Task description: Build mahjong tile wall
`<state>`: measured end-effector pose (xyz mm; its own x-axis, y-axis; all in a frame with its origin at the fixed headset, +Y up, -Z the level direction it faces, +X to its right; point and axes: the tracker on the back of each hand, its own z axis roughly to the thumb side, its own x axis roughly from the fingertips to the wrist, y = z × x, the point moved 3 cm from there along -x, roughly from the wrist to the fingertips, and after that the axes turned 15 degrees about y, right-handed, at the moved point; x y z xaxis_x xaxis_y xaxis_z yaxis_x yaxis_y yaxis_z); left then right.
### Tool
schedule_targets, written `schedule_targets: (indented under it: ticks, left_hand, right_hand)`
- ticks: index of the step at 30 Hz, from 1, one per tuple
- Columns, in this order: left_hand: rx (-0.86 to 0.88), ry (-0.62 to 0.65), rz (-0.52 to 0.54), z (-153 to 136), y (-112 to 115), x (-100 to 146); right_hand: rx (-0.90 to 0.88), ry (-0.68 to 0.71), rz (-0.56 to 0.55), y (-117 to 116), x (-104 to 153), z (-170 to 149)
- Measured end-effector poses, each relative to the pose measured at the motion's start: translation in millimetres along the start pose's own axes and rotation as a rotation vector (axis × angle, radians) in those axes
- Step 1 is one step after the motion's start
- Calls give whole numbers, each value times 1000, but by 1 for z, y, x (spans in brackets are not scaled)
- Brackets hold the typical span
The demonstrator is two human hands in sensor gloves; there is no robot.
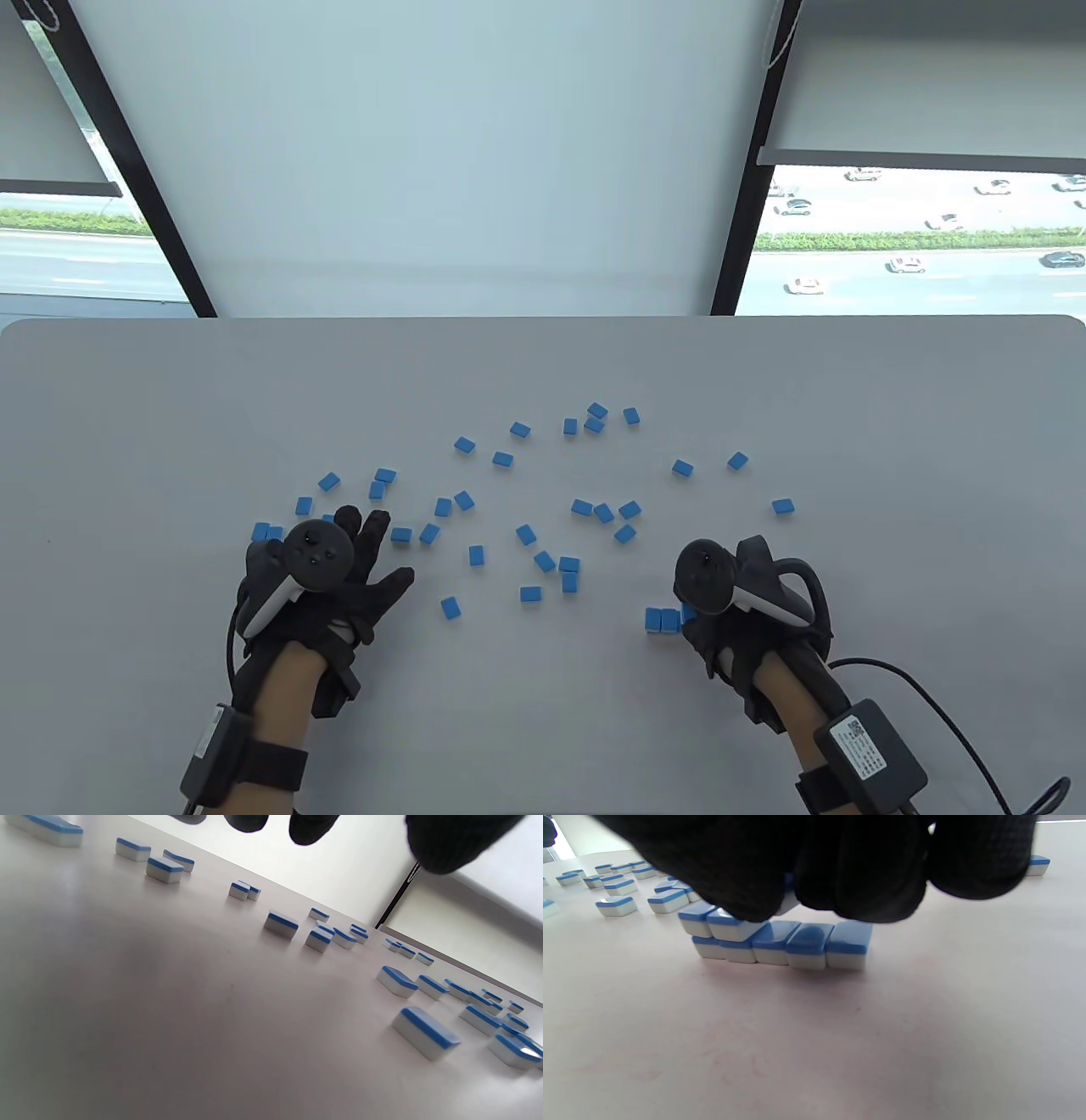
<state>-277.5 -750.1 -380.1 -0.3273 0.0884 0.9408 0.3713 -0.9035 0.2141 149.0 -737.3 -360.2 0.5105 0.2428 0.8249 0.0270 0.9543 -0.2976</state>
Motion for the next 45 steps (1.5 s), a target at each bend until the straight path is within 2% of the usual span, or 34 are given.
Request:
schedule_targets:
  ticks: [20, 25, 30, 35, 39, 45]
  left_hand:
    - [1, 5, 1, 1, 0, 0]
    - [1, 5, 6, 1, -1, 0]
    - [-1, 3, 11, 1, -2, 0]
    - [1, -2, 14, 0, -3, 0]
    - [6, -5, 15, 0, -3, 0]
    - [0, -5, 0, 0, -2, -2]
  right_hand:
    - [26, 5, 35, -7, -4, 3]
    - [12, 2, 11, 1, 0, 6]
    - [39, -51, -48, 19, -3, 8]
    - [80, -76, -70, 37, -24, 12]
    - [86, -107, -67, 42, -54, 16]
    - [47, -285, 71, 17, -99, 2]
